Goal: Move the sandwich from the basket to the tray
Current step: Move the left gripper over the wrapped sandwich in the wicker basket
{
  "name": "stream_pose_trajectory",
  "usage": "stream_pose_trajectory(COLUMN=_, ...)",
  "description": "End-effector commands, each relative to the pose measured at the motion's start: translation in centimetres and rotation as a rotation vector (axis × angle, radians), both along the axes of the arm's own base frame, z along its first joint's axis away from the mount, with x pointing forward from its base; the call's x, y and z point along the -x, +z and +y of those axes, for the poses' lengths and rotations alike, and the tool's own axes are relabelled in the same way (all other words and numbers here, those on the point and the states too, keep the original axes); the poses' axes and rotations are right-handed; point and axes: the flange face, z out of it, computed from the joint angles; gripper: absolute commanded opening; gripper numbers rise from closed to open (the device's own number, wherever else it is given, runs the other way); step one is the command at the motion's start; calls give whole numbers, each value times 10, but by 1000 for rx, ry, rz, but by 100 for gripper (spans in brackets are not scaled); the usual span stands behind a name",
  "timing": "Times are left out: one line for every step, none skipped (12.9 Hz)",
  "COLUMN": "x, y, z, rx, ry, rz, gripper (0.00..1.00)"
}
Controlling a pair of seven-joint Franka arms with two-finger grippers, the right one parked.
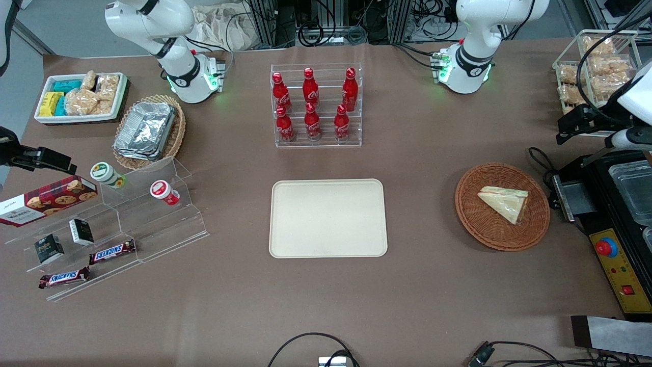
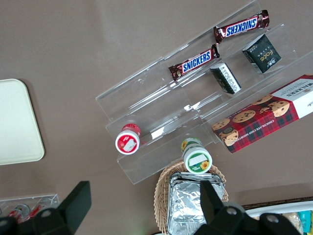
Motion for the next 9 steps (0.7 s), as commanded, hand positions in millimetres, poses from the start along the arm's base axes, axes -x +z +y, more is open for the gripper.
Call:
stream_pose_trajectory(x=-3, y=3, z=-2, rx=-20, ry=-1, rz=9, gripper=100)
stream_pose_trajectory(x=-5, y=0, z=-2, rx=-20, ry=9, rz=13, gripper=100)
stream_pose_trajectory(x=-6, y=-1, z=-2, rx=-21, ry=14, rz=16, gripper=100)
stream_pose_trajectory(x=-6, y=-5, z=-2, rx=-22, ry=15, rz=25, gripper=100)
stream_pose_trajectory(x=-8, y=-15, z=1, rx=-24, ry=58, rz=45, gripper=100)
stream_pose_trajectory(x=-13, y=-30, z=2, rx=-28, ry=120, rz=71, gripper=100)
stream_pose_trajectory(x=-16, y=-43, z=5, rx=-29, ry=134, rz=84, gripper=100)
stream_pose_trajectory(x=-17, y=-59, z=7, rx=-28, ry=147, rz=88, gripper=100)
stream_pose_trajectory(x=-15, y=-76, z=8, rx=-24, ry=164, rz=91, gripper=100)
